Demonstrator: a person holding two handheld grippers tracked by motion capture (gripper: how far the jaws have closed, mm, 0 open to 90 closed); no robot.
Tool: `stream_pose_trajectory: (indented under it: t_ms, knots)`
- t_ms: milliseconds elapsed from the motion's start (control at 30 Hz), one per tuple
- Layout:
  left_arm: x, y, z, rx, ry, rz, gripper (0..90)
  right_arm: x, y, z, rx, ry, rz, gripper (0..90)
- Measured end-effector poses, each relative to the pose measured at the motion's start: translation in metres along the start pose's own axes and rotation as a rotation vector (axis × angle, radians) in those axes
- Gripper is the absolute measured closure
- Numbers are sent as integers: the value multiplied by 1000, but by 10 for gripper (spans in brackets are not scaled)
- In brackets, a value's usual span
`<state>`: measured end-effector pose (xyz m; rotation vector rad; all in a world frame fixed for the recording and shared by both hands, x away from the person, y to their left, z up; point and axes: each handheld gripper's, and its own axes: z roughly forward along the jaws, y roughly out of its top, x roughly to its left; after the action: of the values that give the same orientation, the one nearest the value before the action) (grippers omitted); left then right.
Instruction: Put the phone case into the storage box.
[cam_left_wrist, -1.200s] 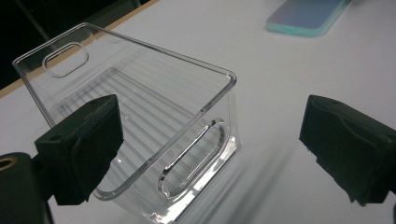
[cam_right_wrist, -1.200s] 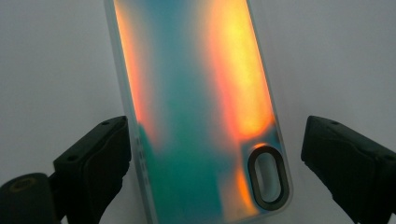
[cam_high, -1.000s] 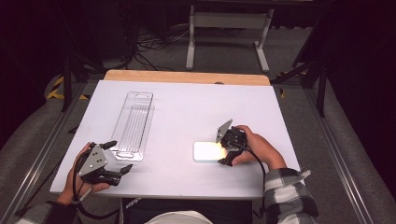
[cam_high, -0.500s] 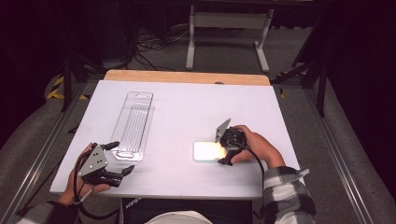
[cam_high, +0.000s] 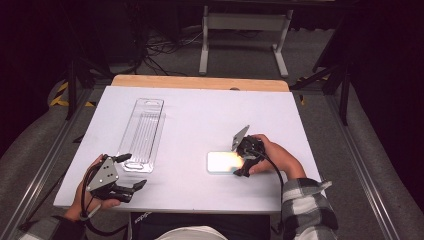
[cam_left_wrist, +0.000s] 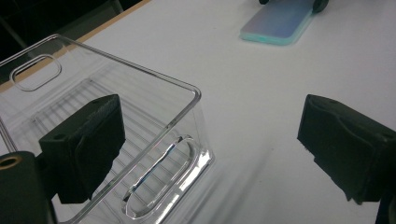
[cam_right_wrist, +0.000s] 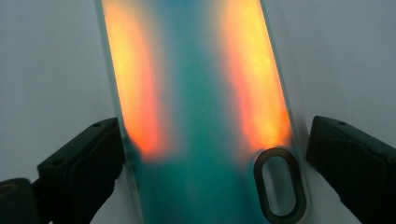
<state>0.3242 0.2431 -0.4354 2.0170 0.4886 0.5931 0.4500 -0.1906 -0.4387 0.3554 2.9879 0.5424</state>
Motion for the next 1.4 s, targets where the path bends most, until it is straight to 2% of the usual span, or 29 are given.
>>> stream_pose_trajectory:
  t_ms: [233,300,400,567,633,700,800,900,967,1033,1067,1133,1167,1200,1233,1267,1400]
  knots:
    - [0,1,0,9,-2,17,82,2,-2,-4,-20,12,-22,150]
    - [-1,1,0,6,-3,8,81,3,-3,-5,-30,16,-31,168]
    - [-1,1,0,5,3,14,81,4,-3,-5,-31,16,-32,172]
    - [-1,1,1,11,6,38,81,6,-2,-7,-28,4,-60,174]
    - [-2,1,1,11,7,34,81,8,-1,-6,-38,22,-78,175]
    - [-2,1,0,11,4,28,81,11,0,-9,-43,4,-90,175]
    - [-2,2,0,14,9,39,82,13,1,-14,-84,-5,-131,175]
    - [-3,2,2,16,12,38,82,17,1,-17,-106,-6,-150,176]
    - [-4,4,3,13,13,50,82,19,2,-17,-101,-26,-156,176]
    - [-5,7,4,9,27,66,82,19,1,-18,-123,-18,-151,176]
    - [-7,9,5,7,22,60,84,19,1,-20,-137,-20,-153,175]
    - [-9,14,8,2,36,87,91,20,1,-24,-174,-23,-145,176]
    - [-11,17,10,-5,38,95,92,20,1,-26,-207,-18,-144,175]
    - [-12,19,11,-5,46,107,96,20,0,-29,-254,-11,-123,175]
    - [-15,22,14,-3,67,138,98,19,0,-30,-272,-7,-127,175]
    - [-17,24,15,0,76,154,99,19,0,-32,-292,-10,-109,175]
    - [-25,33,24,-7,120,221,99,18,3,-32,-311,-9,-62,175]
